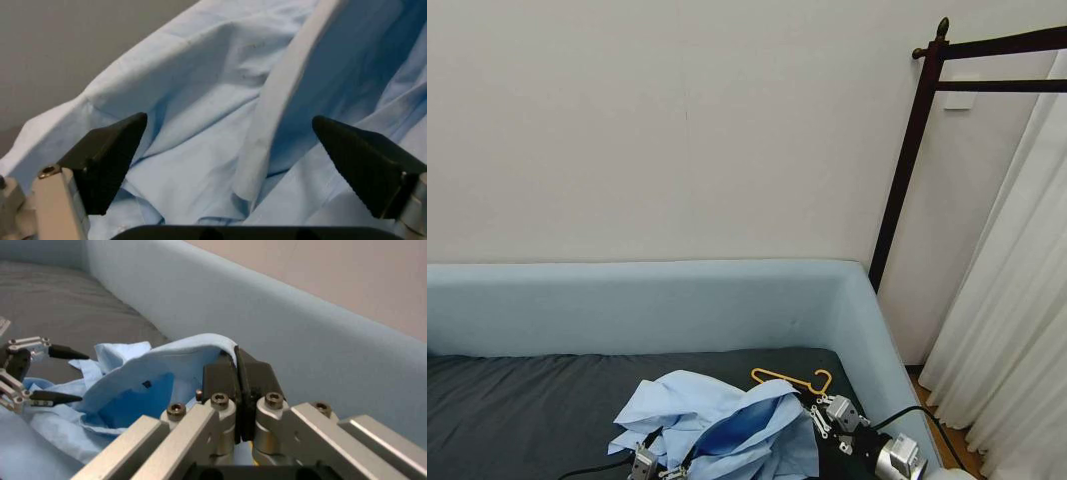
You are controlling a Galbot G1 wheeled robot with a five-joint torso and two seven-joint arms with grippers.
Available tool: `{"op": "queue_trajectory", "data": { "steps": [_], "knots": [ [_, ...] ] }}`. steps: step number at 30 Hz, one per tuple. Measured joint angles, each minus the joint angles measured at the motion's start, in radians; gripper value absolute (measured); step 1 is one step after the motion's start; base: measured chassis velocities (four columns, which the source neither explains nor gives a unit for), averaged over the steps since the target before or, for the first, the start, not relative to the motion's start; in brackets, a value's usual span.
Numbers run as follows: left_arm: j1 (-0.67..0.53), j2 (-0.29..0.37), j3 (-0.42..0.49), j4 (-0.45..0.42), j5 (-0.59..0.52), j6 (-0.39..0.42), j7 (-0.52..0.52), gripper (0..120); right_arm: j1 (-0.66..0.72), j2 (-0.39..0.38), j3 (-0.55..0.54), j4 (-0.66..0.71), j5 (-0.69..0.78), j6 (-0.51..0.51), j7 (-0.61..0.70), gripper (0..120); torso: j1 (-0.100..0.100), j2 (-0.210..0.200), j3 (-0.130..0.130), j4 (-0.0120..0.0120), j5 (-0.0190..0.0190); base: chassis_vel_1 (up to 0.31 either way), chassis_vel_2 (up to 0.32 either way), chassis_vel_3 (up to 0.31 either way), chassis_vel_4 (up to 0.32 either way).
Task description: Pick up the clothes from the sofa and hang them on the clothes hanger.
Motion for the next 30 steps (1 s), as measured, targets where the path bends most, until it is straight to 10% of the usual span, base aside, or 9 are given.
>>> {"op": "queue_trajectory", "data": {
  "steps": [10, 30],
  "knots": [
    [0.003, -0.026, 0.008, 0.049, 0.047, -0.007, -0.029, 86, -0.015, -0.008, 0.016, 0.014, 0.015, -0.012, 0.006, 0, 0.0, 0.0, 0.0, 0.0, 0.0, 0.0, 0.0, 0.0, 0.0],
    [-0.02, -0.101, 0.021, 0.12, 0.102, -0.019, -0.049, 13, -0.057, -0.025, 0.058, 0.052, 0.051, -0.02, 0.003, 0, 0.0, 0.0, 0.0, -0.0001, -0.0002, 0.0, 0.0, 0.0, 0.0]
  ]
}}
